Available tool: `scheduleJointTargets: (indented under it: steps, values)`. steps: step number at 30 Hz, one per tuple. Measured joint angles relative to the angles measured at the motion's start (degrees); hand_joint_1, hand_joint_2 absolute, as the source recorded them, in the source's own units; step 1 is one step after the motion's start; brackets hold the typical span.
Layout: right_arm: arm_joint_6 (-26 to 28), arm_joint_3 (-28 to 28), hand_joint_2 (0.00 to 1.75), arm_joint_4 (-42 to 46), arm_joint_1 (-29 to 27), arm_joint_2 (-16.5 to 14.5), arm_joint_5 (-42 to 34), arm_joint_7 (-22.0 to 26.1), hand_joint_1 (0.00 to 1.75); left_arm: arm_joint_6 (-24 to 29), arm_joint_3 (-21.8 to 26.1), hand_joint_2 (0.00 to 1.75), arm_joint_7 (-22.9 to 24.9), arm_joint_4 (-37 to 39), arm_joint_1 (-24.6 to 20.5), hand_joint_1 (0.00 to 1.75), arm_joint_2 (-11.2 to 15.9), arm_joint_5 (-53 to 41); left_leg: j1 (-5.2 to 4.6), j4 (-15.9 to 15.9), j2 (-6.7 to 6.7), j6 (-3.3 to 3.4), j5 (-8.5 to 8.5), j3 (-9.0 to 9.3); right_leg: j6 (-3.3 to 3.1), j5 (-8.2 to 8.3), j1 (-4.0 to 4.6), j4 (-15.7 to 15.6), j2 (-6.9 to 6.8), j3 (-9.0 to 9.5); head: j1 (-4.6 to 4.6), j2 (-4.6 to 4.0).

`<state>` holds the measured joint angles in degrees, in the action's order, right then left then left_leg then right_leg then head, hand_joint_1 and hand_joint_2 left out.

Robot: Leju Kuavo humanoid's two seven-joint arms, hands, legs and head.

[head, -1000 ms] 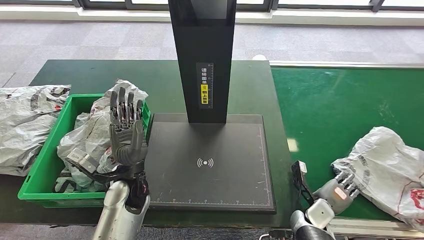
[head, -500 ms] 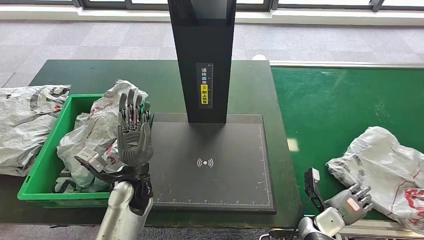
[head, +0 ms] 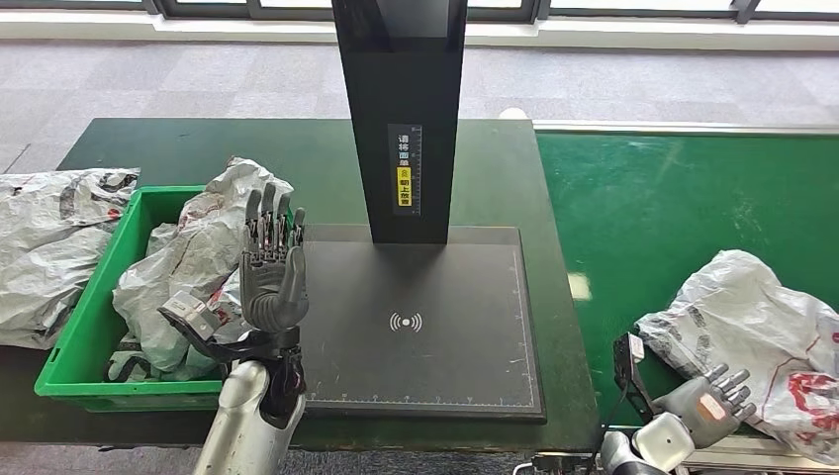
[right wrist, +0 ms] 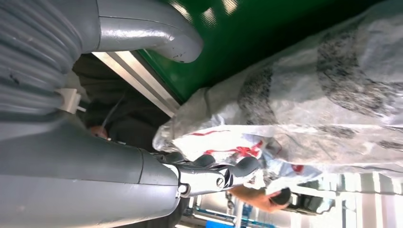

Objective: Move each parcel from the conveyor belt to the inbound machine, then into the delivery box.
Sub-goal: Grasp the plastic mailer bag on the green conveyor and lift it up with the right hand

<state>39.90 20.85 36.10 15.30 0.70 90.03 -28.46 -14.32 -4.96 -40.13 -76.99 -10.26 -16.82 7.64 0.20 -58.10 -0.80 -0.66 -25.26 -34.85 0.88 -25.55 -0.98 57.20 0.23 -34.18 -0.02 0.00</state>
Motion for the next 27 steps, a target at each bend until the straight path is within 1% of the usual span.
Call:
scheduleJointTargets:
  steps: [4, 6, 14, 16, 20, 24, 27]
  values:
    - [0.05, 1.42, 1.75, -1.03, 0.91, 0.08, 0.0, 2.86, 0.0, 0.0, -0.02, 1.75, 0.0, 0.1, 0.0, 0.0, 0.0, -0.06, 0.0, 0.0, 0.0, 0.0, 0.0, 0.0, 0.0, 0.0, 0.0, 0.0, 0.0, 0.0, 0.0, 0.0]
    - [0.06, 1.83, 1.75, -1.72, 1.5, 0.14, 0.01, 3.51, 0.0, 0.0, -0.02, 1.75, 0.0, 0.1, 0.0, 0.0, 0.0, -0.21, 0.01, 0.0, 0.0, 0.0, 0.0, 0.0, 0.0, 0.0, 0.01, 0.01, 0.0, 0.0, 0.0, 0.0]
    - [-0.25, 1.91, 1.75, -4.65, 3.8, 0.7, 0.02, 2.64, 0.0, 0.02, -0.02, 1.75, 0.0, 0.09, 0.0, 0.0, -0.01, -0.33, 0.0, 0.0, 0.0, 0.0, 0.0, 0.0, 0.0, 0.0, 0.0, 0.01, 0.0, 0.01, 0.0, 0.0]
    - [-0.87, 1.91, 1.75, -5.34, 4.38, 0.83, 0.02, 2.91, 0.0, 0.02, -0.02, 1.75, 0.0, 0.07, 0.0, 0.0, -0.01, -0.33, 0.0, 0.0, 0.0, 0.0, 0.0, 0.0, 0.0, 0.0, 0.0, 0.01, 0.0, 0.01, 0.0, 0.0]
    - [-2.61, 1.91, 1.75, -7.03, 5.88, 0.98, -0.21, 5.3, 0.0, 0.02, -0.02, 1.75, 0.0, -0.27, 0.04, 0.0, -0.01, -0.32, 0.0, 0.0, 0.0, 0.0, 0.01, 0.0, 0.0, 0.01, 0.0, 0.01, 0.0, 0.01, 0.0, 0.0]
    - [-3.21, 1.91, 1.75, -8.21, 6.95, 1.0, -0.54, 6.24, 0.0, 0.02, -0.02, 1.75, 0.0, -0.51, 0.06, 0.0, -0.01, -0.32, 0.0, 0.0, -0.02, 0.0, 0.01, 0.0, 0.0, 0.01, 0.01, 0.01, -0.01, 0.02, 0.0, 0.0]
    - [-5.29, 1.92, 1.75, -8.91, 7.5, 1.01, -1.11, 8.39, 0.0, 0.02, -0.02, 1.75, 0.0, -0.77, 0.1, 0.0, -0.01, -0.32, 0.01, 0.0, 0.0, 0.0, 0.01, 0.0, 0.0, 0.01, 0.01, 0.02, 0.01, 0.02, 0.0, 0.0]
